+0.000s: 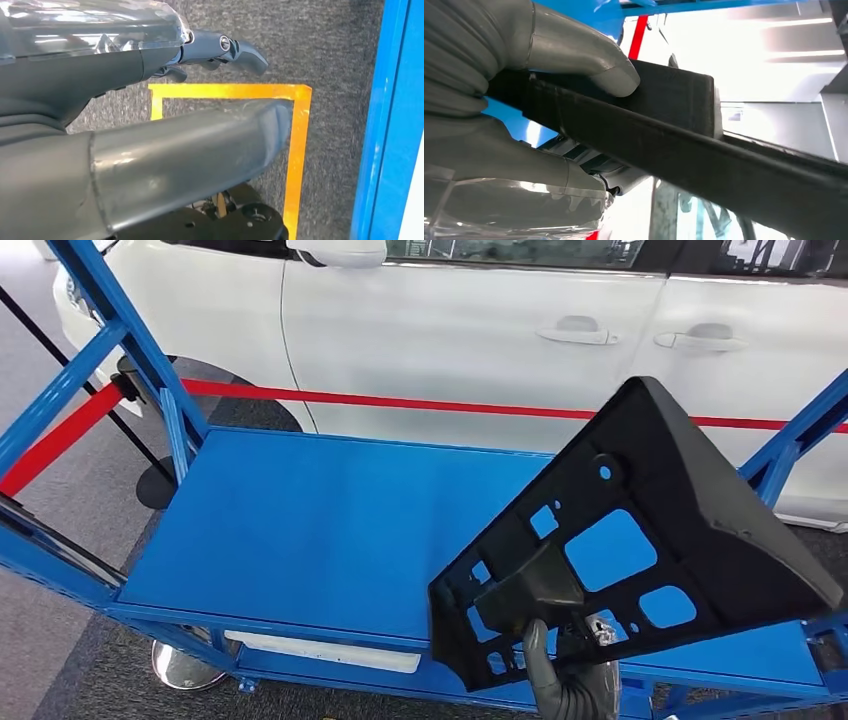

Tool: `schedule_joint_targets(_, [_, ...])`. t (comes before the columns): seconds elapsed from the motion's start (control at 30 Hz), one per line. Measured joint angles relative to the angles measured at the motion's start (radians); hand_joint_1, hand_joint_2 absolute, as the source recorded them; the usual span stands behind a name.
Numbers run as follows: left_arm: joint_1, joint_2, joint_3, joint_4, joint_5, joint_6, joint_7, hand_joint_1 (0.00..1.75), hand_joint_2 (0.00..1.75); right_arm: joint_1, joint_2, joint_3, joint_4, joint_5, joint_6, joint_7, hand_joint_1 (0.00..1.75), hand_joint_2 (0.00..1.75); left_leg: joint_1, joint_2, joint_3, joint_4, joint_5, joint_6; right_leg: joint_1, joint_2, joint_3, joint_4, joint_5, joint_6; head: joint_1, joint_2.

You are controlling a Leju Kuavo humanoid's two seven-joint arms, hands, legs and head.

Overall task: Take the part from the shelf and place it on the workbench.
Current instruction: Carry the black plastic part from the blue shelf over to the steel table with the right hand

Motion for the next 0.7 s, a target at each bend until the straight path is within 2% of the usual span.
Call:
schedule_joint_targets(0.03, [0.0,-0.001,0.003,-0.002,-0.001,-0.003,0.0,0.0,0.0,0.005,0.004,-0.004,0.0,-0.005,0.001,0.0,1.75,1.75,0.001,0.0,-0.003,0.003,-0.005,-0.006,-0.002,-0.001,-0.003,-0.003,0.006,-0.007,0.0,0.0])
schedule_joint_targets(0.07, [0.001,-0.003,0.007,-0.004,-0.002,-0.007,0.001,0.0,0.0,0.012,0.01,-0.009,0.0,-0.01,0.003,-0.001,1.75,1.75,0.002,0.0,-0.009,0.018,-0.022,-0.011,-0.004,-0.003,-0.007,-0.006,0.012,-0.015,-0.002,0.0])
schedule_joint_targets(0.1, [0.001,-0.004,0.01,-0.006,-0.005,-0.01,0.002,0.0,0.0,0.019,0.015,-0.015,0.0,-0.015,0.005,-0.004,1.75,1.75,0.003,0.001,-0.022,0.052,-0.054,-0.016,-0.006,-0.006,-0.013,-0.009,0.019,-0.023,-0.005,0.0])
schedule_joint_targets(0.17, [0.002,-0.006,0.019,-0.011,-0.011,-0.016,0.006,0.0,0.0,0.036,0.025,-0.024,0.0,-0.021,0.009,-0.012,1.75,1.75,0.005,0.002,-0.058,0.169,-0.142,-0.023,-0.005,-0.009,-0.029,-0.008,0.031,-0.03,-0.01,0.0])
schedule_joint_targets(0.2, [0.002,-0.007,0.024,-0.014,-0.013,-0.018,0.008,0.0,0.0,0.046,0.029,-0.029,0.0,-0.023,0.01,-0.018,1.75,1.75,0.006,0.002,-0.072,0.227,-0.174,-0.026,-0.003,-0.011,-0.038,-0.006,0.037,-0.032,-0.011,0.0])
schedule_joint_targets(0.23, [0.002,-0.007,0.029,-0.017,-0.013,-0.02,0.009,0.0,0.0,0.055,0.032,-0.034,0.0,-0.025,0.011,-0.024,1.75,1.75,0.006,0.002,-0.074,0.259,-0.189,-0.027,-0.002,-0.012,-0.048,-0.004,0.042,-0.032,-0.011,0.0])
schedule_joint_targets(0.27, [0.002,-0.007,0.033,-0.02,-0.014,-0.023,0.012,0.0,0.0,0.064,0.036,-0.04,0.0,-0.026,0.014,-0.031,1.75,1.75,0.006,0.002,-0.056,0.252,-0.185,-0.027,-0.001,-0.012,-0.057,-0.001,0.048,-0.031,-0.011,0.0])
schedule_joint_targets(0.3, [0.002,-0.008,0.037,-0.024,-0.016,-0.027,0.015,0.0,0.0,0.072,0.04,-0.046,0.0,-0.027,0.019,-0.038,1.75,1.75,0.006,0.002,-0.018,0.205,-0.165,-0.024,0.0,-0.012,-0.066,0.002,0.054,-0.03,-0.011,0.0])
schedule_joint_targets(0.37, [0.0,-0.009,0.048,-0.033,-0.022,-0.034,0.02,0.0,0.0,0.088,0.048,-0.058,0.0,-0.029,0.034,-0.051,1.75,1.75,0.002,0.002,0.081,0.056,-0.121,-0.014,0.003,-0.012,-0.08,0.005,0.068,-0.024,-0.011,0.0])
schedule_joint_targets(0.4, [-0.002,-0.01,0.053,-0.038,-0.025,-0.037,0.021,0.0,0.0,0.095,0.052,-0.063,0.0,-0.031,0.04,-0.057,1.75,1.75,-0.001,0.002,0.113,0.0,-0.107,-0.008,0.003,-0.012,-0.084,0.006,0.074,-0.019,-0.009,0.0])
schedule_joint_targets(0.43, [-0.003,-0.011,0.058,-0.041,-0.028,-0.039,0.022,0.0,0.0,0.102,0.054,-0.068,0.0,-0.032,0.045,-0.06,1.75,1.75,-0.004,0.001,0.129,-0.03,-0.1,-0.002,0.003,-0.012,-0.085,0.006,0.081,-0.013,-0.008,0.0])
schedule_joint_targets(0.53, [0.0,-0.015,0.07,-0.049,-0.032,-0.043,0.024,0.0,0.0,0.117,0.058,-0.077,0.001,-0.034,0.051,-0.066,1.75,1.75,-0.008,0.004,0.119,-0.04,-0.076,0.016,-0.001,-0.011,-0.086,-0.001,0.098,0.007,-0.006,0.0])
schedule_joint_targets(0.57, [0.0,-0.016,0.073,-0.051,-0.032,-0.044,0.024,0.0,0.0,0.121,0.06,-0.08,0.001,-0.034,0.051,-0.067,1.75,1.75,-0.006,0.006,0.112,-0.044,-0.063,0.023,-0.002,-0.009,-0.09,0.007,0.083,0.012,-0.005,0.0])
schedule_joint_targets(0.6, [0.0,-0.018,0.076,-0.053,-0.032,-0.044,0.025,0.0,0.0,0.125,0.06,-0.083,0.001,-0.034,0.051,-0.068,1.75,1.75,-0.004,0.009,0.102,-0.048,-0.05,0.03,-0.003,-0.006,-0.099,0.03,0.049,0.016,-0.002,0.0])
schedule_joint_targets(0.67, [0.0,-0.02,0.078,-0.056,-0.032,-0.044,0.025,0.0,0.0,0.129,0.061,-0.089,0.001,-0.034,0.052,-0.069,1.75,1.75,-0.002,0.013,0.075,-0.049,-0.027,0.039,-0.006,-0.004,-0.125,0.134,-0.058,0.024,0.002,0.0])
schedule_joint_targets(0.7, [0.0,-0.02,0.078,-0.058,-0.032,-0.045,0.026,0.0,0.0,0.13,0.061,-0.091,0.001,-0.034,0.052,-0.069,1.75,1.75,-0.002,0.014,0.06,-0.047,-0.016,0.04,-0.008,-0.004,-0.136,0.197,-0.101,0.027,0.004,0.0])
